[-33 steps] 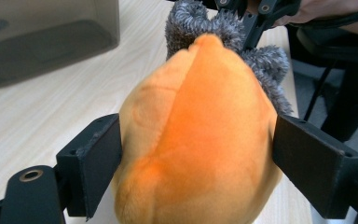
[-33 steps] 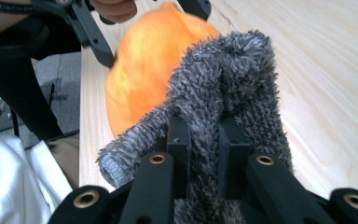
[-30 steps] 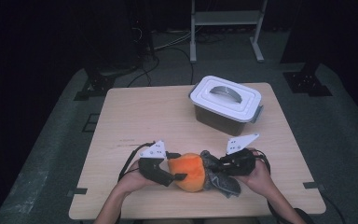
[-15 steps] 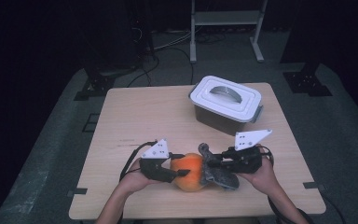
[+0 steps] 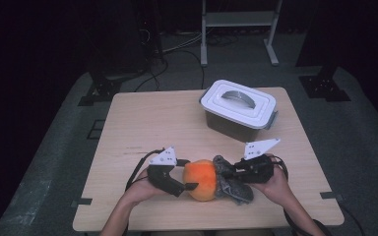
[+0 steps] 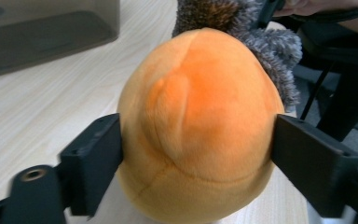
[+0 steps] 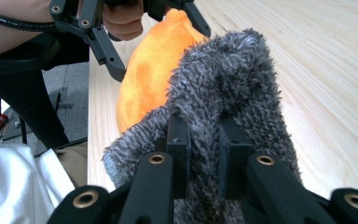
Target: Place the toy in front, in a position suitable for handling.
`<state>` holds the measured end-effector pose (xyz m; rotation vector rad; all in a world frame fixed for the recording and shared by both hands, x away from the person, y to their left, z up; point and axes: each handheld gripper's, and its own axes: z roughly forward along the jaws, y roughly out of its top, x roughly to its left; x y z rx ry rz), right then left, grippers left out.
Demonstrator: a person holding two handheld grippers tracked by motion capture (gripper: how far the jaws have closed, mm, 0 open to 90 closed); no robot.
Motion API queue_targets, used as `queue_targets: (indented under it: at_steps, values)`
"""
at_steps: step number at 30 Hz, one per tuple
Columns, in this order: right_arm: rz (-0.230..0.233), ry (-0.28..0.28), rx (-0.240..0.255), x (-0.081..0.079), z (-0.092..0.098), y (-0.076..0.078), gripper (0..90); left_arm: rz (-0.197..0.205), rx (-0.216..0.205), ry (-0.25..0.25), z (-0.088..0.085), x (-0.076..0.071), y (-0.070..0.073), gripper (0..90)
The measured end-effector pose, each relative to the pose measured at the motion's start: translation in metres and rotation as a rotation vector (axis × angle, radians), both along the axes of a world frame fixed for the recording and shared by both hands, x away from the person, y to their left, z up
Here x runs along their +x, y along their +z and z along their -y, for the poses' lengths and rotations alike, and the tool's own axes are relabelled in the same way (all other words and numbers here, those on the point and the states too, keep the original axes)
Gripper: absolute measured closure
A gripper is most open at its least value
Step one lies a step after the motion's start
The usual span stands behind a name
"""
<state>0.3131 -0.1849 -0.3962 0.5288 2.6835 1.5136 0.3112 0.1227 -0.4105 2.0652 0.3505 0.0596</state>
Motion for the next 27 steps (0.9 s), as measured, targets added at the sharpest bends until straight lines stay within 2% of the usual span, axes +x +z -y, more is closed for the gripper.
queue_targets:
  at_steps: [4, 8, 12, 14, 16, 18, 20, 25, 27]
  values:
    - [-0.023, 0.003, -0.021, 0.003, 0.004, -0.003, 77.3, 0.025, -0.016, -0.008, 0.001, -0.002, 0.000, 39.6]
    - [-0.024, -0.018, -0.062, 0.004, 0.011, -0.005, 77.3, 0.036, -0.022, 0.001, -0.001, -0.002, 0.003, 44.4]
    - [0.019, -0.024, -0.011, -0.001, 0.013, 0.010, 77.3, 0.046, -0.029, 0.001, -0.002, -0.003, 0.010, 44.8]
    - [0.038, -0.006, 0.042, -0.003, 0.012, 0.017, 77.3, 0.061, -0.011, -0.014, 0.001, -0.005, 0.011, 44.7]
    - [0.047, 0.004, 0.050, -0.005, 0.009, 0.020, 77.2, 0.063, -0.010, -0.021, 0.003, -0.007, 0.011, 44.5]
    - [0.043, 0.003, 0.018, -0.004, 0.005, 0.015, 77.2, 0.058, -0.011, -0.025, 0.004, -0.006, 0.008, 43.5]
    - [0.011, 0.011, 0.005, -0.002, 0.002, 0.006, 77.3, 0.050, -0.011, -0.035, 0.005, -0.006, 0.004, 40.3]
    - [-0.007, 0.025, -0.022, -0.003, 0.002, 0.001, 77.2, 0.036, -0.036, -0.031, 0.007, -0.005, 0.000, 24.6]
    - [-0.018, 0.037, -0.023, -0.003, 0.004, -0.002, 77.1, 0.023, -0.026, -0.021, 0.008, -0.003, -0.005, 14.9]
